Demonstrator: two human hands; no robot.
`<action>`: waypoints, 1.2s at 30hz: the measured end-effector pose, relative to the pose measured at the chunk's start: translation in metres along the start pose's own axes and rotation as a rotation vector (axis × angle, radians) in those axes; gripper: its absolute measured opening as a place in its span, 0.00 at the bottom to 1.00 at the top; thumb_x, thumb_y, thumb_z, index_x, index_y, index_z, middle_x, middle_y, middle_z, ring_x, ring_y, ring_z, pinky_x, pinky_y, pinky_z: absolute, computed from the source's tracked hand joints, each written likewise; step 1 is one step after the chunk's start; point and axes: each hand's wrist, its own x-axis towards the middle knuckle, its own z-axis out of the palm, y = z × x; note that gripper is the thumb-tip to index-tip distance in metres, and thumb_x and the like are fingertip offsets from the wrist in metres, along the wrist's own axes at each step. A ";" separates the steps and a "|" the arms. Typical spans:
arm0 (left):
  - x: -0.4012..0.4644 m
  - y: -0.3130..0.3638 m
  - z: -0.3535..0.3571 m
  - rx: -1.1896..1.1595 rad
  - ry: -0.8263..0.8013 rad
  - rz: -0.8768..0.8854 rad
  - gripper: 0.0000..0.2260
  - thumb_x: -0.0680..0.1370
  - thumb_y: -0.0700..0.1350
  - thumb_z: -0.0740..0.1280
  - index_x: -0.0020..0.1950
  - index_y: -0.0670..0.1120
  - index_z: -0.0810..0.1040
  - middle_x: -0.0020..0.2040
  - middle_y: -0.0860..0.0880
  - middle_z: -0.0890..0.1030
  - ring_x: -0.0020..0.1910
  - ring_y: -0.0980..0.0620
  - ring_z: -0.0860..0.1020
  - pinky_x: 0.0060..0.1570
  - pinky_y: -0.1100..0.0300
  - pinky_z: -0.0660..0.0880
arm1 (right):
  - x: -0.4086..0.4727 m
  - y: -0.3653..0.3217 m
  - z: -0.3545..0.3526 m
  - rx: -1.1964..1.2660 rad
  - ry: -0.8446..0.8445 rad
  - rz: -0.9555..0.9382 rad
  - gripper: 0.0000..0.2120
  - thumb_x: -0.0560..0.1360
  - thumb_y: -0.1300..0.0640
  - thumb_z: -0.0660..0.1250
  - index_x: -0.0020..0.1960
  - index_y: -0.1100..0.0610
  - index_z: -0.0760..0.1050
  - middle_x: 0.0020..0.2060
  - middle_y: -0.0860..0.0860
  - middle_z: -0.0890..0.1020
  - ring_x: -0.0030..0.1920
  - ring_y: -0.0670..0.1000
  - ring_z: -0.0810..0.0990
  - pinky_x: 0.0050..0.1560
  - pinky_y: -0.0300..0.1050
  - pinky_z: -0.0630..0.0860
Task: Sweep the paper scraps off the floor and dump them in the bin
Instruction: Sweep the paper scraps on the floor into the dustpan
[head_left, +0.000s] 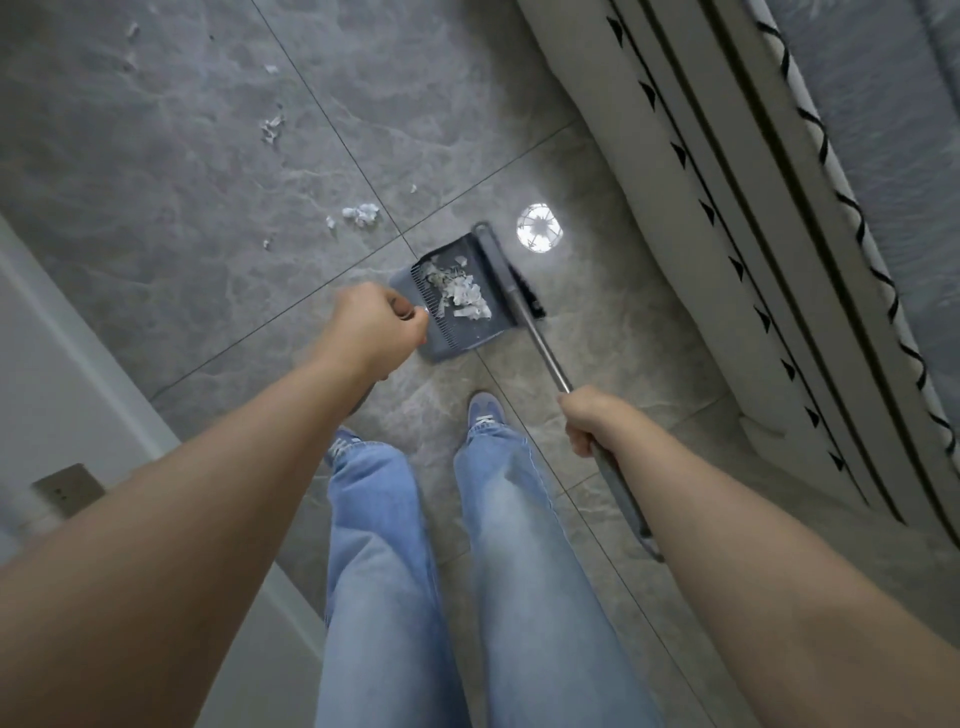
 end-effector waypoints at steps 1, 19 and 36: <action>0.000 -0.001 0.000 -0.002 -0.002 0.005 0.16 0.78 0.45 0.63 0.42 0.34 0.83 0.27 0.42 0.76 0.23 0.44 0.74 0.20 0.61 0.72 | 0.000 0.005 0.007 0.045 -0.014 0.018 0.18 0.81 0.54 0.52 0.37 0.62 0.66 0.26 0.58 0.70 0.24 0.53 0.68 0.26 0.43 0.64; -0.009 -0.094 -0.052 -0.261 -0.137 -0.021 0.16 0.80 0.48 0.65 0.34 0.44 0.71 0.45 0.36 0.84 0.20 0.47 0.72 0.19 0.63 0.68 | -0.036 -0.017 0.110 0.306 0.101 0.075 0.17 0.82 0.50 0.54 0.38 0.59 0.65 0.25 0.54 0.66 0.22 0.49 0.62 0.19 0.34 0.62; -0.065 -0.315 -0.214 -0.576 0.176 -0.341 0.19 0.80 0.51 0.65 0.47 0.35 0.83 0.15 0.53 0.70 0.13 0.57 0.66 0.17 0.65 0.67 | -0.109 -0.241 0.250 0.059 0.090 -0.114 0.15 0.82 0.52 0.49 0.41 0.58 0.65 0.25 0.54 0.64 0.17 0.47 0.60 0.22 0.32 0.60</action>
